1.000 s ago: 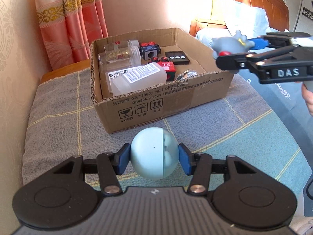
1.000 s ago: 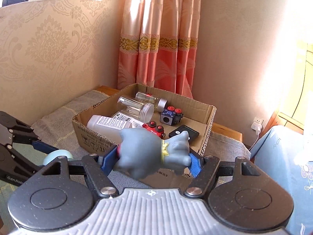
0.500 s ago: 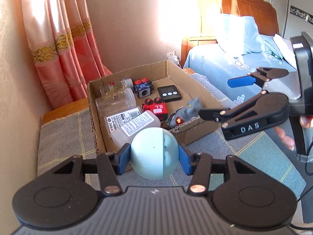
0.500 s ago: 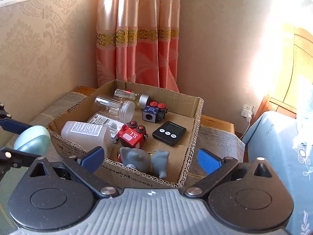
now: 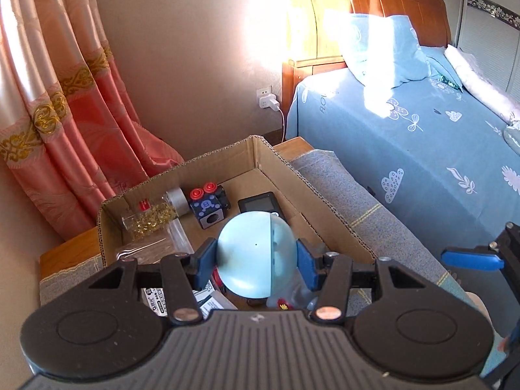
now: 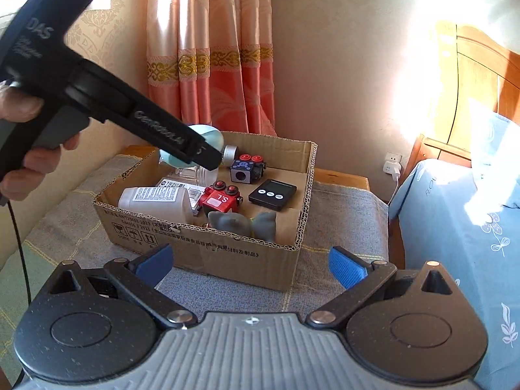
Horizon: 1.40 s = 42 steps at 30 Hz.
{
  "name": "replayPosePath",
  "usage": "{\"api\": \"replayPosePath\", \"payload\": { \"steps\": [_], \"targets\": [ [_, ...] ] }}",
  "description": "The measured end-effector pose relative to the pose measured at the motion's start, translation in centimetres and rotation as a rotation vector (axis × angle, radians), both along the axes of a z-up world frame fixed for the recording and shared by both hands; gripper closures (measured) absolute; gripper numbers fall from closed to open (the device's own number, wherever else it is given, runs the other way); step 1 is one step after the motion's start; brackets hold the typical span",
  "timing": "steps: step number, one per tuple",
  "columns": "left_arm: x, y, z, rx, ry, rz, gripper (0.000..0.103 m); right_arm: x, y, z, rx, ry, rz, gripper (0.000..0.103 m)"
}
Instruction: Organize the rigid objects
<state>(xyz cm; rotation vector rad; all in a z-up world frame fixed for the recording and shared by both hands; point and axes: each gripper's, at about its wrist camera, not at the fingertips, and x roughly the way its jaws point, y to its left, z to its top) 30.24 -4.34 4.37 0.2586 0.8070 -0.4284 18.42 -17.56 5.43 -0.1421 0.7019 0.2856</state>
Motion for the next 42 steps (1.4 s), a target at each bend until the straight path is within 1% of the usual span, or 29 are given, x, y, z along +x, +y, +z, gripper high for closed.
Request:
{"api": "replayPosePath", "payload": {
  "steps": [6, 10, 13, 14, 16, 17, 18, 19, 21, 23, 26, 29, 34, 35, 36, 40, 42],
  "targets": [
    [4.9, -1.5, -2.6, 0.050, 0.068, 0.043, 0.051, -0.8, -0.8, 0.6, 0.026, -0.008, -0.013, 0.000],
    [6.8, -1.4, -4.1, 0.045, 0.120, 0.081, 0.051, -0.9, -1.3, 0.6, 0.018, -0.008, -0.037, 0.000],
    [7.7, -1.6, -5.2, 0.070, 0.132, 0.101, 0.051, -0.9, -1.8, 0.7, 0.031, -0.006, -0.049, 0.000],
    [7.8, -1.6, -5.3, 0.066, 0.136, 0.097, 0.051, -1.0, -1.9, 0.8, 0.035, -0.007, -0.049, 0.000],
    [7.7, -1.4, -5.0, 0.034, 0.126, 0.087, 0.029, -1.0, -2.0, 0.9, 0.038, -0.012, -0.050, 0.000],
    [7.5, -1.2, -4.6, 0.021, 0.096, 0.101, 0.006, -1.1, -2.0, 1.0, 0.039, -0.013, -0.048, 0.000],
    [6.9, -0.9, -4.0, 0.009, 0.049, 0.113, 0.001, -1.1, -2.0, 1.1, 0.040, -0.013, -0.044, 0.000],
    [6.5, -0.7, -3.5, -0.003, 0.014, 0.113, 0.001, -1.1, -1.9, 1.1, 0.039, -0.014, -0.043, 0.000],
    [5.9, -0.2, -2.5, -0.015, -0.011, 0.116, 0.001, -1.1, -1.7, 1.1, 0.034, -0.010, -0.042, 0.000],
    [4.8, 0.5, -1.6, -0.021, -0.053, 0.131, 0.001, -1.0, -1.4, 1.1, 0.024, -0.002, -0.047, 0.000],
    [2.5, 1.3, -0.7, 0.008, -0.117, 0.142, 0.001, -0.8, -1.0, 1.0, 0.017, 0.020, -0.056, 0.000],
    [-0.3, 2.1, -0.3, 0.042, -0.178, 0.150, 0.000, -0.5, -0.6, 1.0, 0.012, 0.047, -0.076, 0.000],
    [-5.6, 3.9, -0.8, 0.103, -0.238, 0.230, 0.000, 0.3, 0.1, 0.8, -0.003, 0.099, -0.114, 0.000],
    [-6.5, 4.2, -1.0, 0.098, -0.234, 0.246, 0.000, 0.5, 0.3, 0.7, -0.010, 0.112, -0.126, 0.000],
    [-7.6, 4.8, -1.2, 0.084, -0.214, 0.276, 0.000, 0.7, 0.5, 0.6, -0.018, 0.127, -0.140, 0.000],
    [-10.7, 6.4, -2.5, 0.021, -0.083, 0.387, 0.001, 1.1, 1.2, 0.0, -0.053, 0.178, -0.188, 0.000],
    [-12.2, 6.8, -3.0, 0.015, -0.044, 0.422, 0.001, 1.0, 1.7, -0.1, -0.069, 0.192, -0.195, 0.000]
  ]
}}
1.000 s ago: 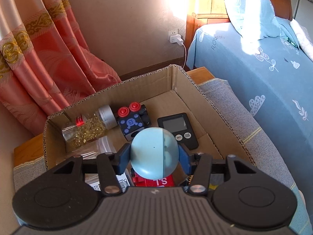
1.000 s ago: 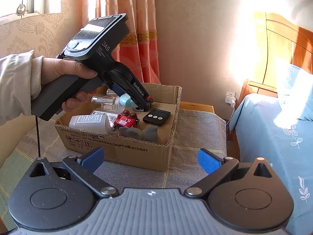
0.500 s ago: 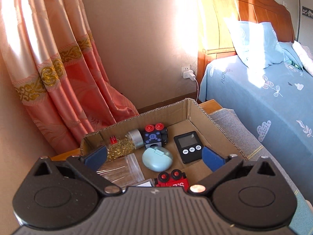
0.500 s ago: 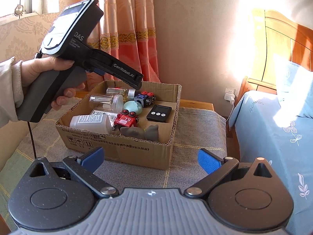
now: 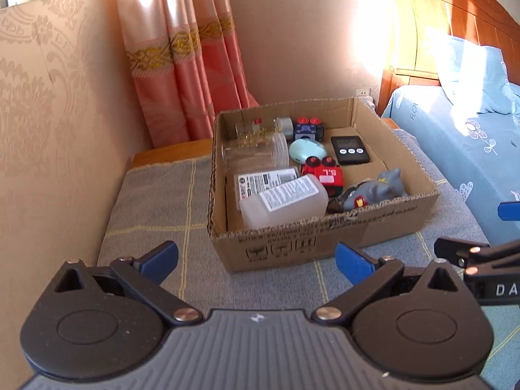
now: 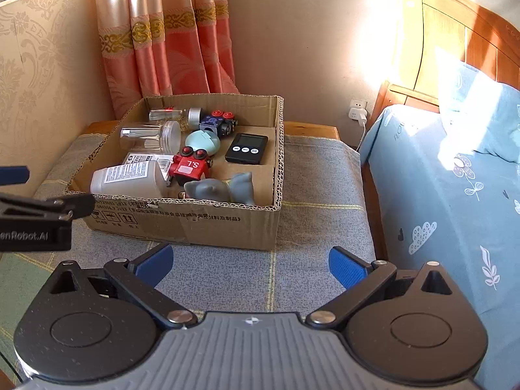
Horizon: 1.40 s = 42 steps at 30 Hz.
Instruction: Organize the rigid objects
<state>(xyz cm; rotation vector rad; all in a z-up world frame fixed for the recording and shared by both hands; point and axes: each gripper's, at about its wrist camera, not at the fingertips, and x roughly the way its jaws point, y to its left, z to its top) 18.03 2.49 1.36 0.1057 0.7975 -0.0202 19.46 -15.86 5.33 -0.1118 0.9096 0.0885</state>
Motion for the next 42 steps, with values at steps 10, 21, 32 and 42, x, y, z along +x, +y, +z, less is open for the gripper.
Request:
{"api": "replayPosePath", "payload": {
  "steps": [10, 21, 32, 42],
  "targets": [
    [-2.8, 0.9, 1.4, -0.023, 0.000, 0.062, 0.001, -1.3, 1.5, 1.4, 0.002, -0.008, -0.013, 0.000],
    [-2.8, 0.7, 1.7, 0.000, -0.001, 0.084, 0.001, -1.3, 1.6, 1.7, 0.005, -0.014, -0.027, 0.000],
    [-2.6, 0.6, 1.7, 0.004, -0.001, 0.083, 0.001, -1.3, 1.5, 1.8, 0.015, -0.018, -0.028, 0.000],
    [-2.7, 0.4, 2.1, 0.006, -0.012, 0.084, 0.001, -1.4, 1.5, 2.2, 0.017, -0.029, -0.031, 0.000]
  ]
}}
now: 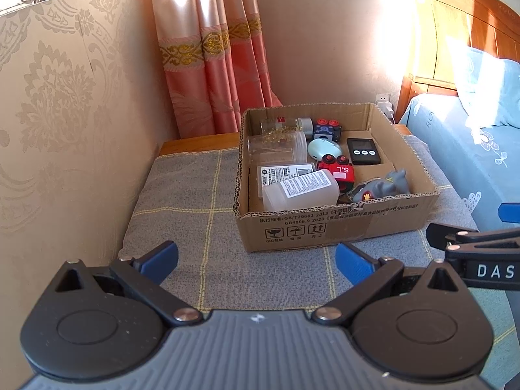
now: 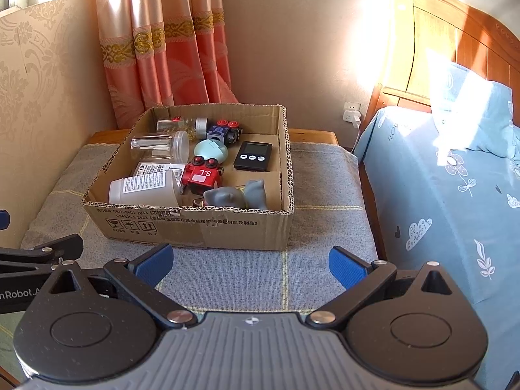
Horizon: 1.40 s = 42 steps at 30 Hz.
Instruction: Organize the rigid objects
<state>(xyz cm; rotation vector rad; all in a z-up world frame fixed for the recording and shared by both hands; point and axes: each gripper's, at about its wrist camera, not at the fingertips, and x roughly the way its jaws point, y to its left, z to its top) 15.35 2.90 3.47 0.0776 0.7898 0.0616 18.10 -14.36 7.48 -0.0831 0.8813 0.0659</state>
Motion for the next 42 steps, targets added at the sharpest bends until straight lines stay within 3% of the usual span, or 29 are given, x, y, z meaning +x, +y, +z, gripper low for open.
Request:
{"api": "replayPosePath", "payload": {
  "steps": [42],
  "targets": [
    [-0.26, 0.04, 0.28, 0.006, -0.007, 0.004, 0.001, -0.16, 0.09, 0.22, 0.001, -0.012, 0.003, 0.000]
  ]
}}
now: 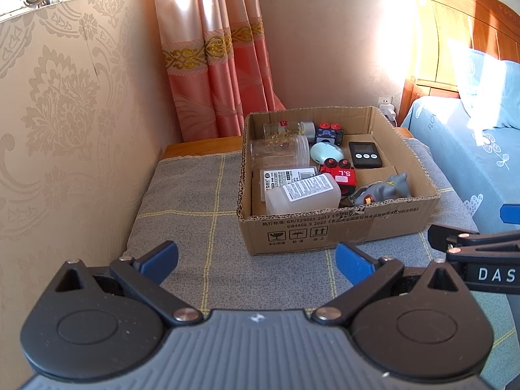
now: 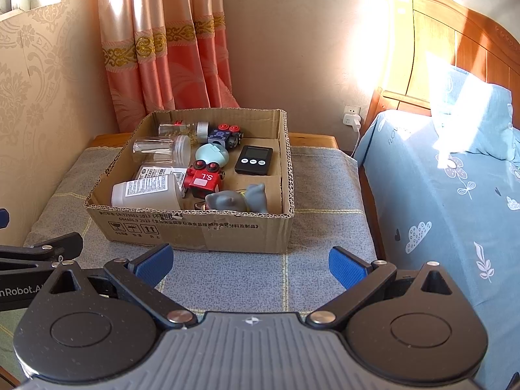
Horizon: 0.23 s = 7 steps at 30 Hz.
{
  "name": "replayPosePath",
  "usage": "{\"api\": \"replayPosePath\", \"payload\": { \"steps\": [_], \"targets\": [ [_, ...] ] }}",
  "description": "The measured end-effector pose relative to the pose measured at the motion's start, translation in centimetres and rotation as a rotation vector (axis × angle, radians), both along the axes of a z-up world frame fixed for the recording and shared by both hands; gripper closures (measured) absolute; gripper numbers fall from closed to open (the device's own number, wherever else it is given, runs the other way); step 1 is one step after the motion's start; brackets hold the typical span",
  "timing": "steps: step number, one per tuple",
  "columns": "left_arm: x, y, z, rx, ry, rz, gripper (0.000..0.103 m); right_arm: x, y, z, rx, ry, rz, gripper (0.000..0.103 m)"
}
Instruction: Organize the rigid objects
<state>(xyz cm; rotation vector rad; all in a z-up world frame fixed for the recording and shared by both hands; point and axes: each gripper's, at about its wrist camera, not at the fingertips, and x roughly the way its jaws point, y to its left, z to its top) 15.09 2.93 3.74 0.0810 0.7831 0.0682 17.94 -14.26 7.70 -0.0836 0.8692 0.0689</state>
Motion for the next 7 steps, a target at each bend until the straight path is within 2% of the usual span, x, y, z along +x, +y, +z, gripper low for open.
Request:
{"api": "replayPosePath", "payload": {
  "steps": [7],
  "targets": [
    [0.06, 0.01, 0.10, -0.002, 0.001, 0.001, 0.001, -0.03, -0.03, 0.12, 0.001, -0.003, -0.001, 0.000]
  ]
}}
